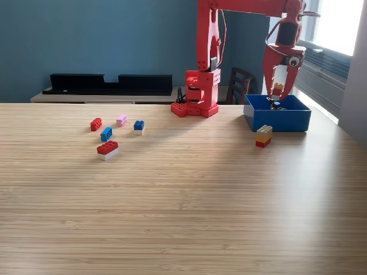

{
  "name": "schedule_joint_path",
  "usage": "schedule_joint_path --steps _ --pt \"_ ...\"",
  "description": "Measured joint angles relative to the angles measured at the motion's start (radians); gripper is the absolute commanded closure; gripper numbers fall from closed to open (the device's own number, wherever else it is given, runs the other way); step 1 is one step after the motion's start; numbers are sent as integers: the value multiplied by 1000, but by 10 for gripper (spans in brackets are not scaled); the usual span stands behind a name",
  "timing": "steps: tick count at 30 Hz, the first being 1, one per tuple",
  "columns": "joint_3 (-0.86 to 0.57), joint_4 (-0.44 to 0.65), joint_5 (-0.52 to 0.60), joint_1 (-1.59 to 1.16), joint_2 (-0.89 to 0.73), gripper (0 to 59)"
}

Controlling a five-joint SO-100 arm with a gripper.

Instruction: Grasp a lego block and put it in the bin.

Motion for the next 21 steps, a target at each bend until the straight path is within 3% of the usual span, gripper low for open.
schedule_joint_path --steps 1,2,4,6,9,11,15,21 --pt "-23 8 0 -6 -26 584" --pt "-44 15 0 -9 -49 544" --pt "-86 34 -6 -18 -87 396" --pt "-124 54 -23 -21 -115 299" --pt "-179 84 -43 -23 -140 232" --pt "-224 117 -52 -23 -147 225" --pt "-356 186 -61 -23 -150 262" --pt "-495 202 -52 3 -150 530"
